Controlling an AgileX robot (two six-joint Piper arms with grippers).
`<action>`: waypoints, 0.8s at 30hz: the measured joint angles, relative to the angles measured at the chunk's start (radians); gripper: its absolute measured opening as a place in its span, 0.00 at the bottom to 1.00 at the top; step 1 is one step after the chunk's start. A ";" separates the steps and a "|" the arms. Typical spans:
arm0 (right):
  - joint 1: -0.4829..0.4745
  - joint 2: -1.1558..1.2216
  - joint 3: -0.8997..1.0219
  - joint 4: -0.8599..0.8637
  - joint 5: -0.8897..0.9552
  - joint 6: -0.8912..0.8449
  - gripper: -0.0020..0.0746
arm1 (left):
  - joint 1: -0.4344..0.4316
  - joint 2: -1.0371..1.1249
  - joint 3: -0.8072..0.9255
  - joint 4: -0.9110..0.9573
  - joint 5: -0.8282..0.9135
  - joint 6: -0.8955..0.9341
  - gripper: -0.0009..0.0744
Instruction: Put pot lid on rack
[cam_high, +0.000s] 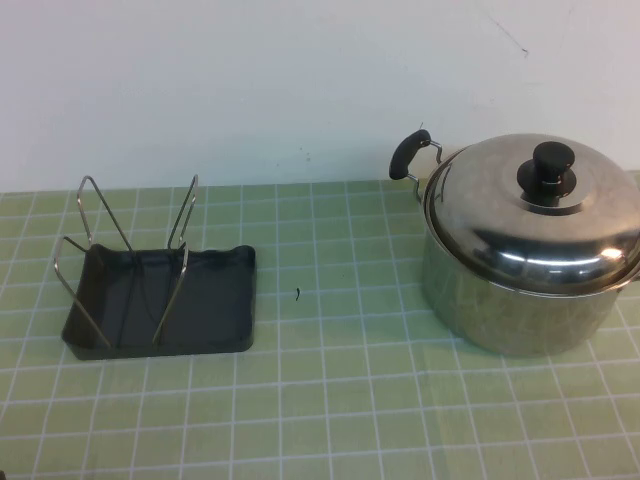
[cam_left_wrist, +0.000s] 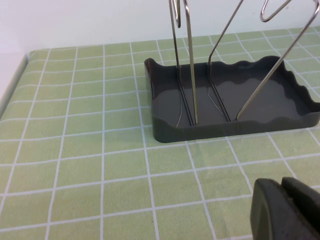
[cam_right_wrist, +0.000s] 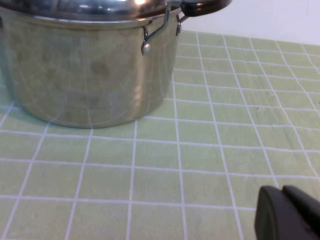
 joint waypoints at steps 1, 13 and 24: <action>0.000 0.000 0.000 0.000 0.000 0.000 0.02 | 0.000 0.000 0.000 0.000 0.000 0.000 0.01; 0.000 0.000 0.000 -0.003 0.000 -0.010 0.02 | 0.000 0.000 0.000 0.000 0.000 0.000 0.01; 0.000 0.000 0.000 -0.003 0.000 -0.014 0.02 | 0.000 0.000 0.000 0.000 0.000 0.004 0.01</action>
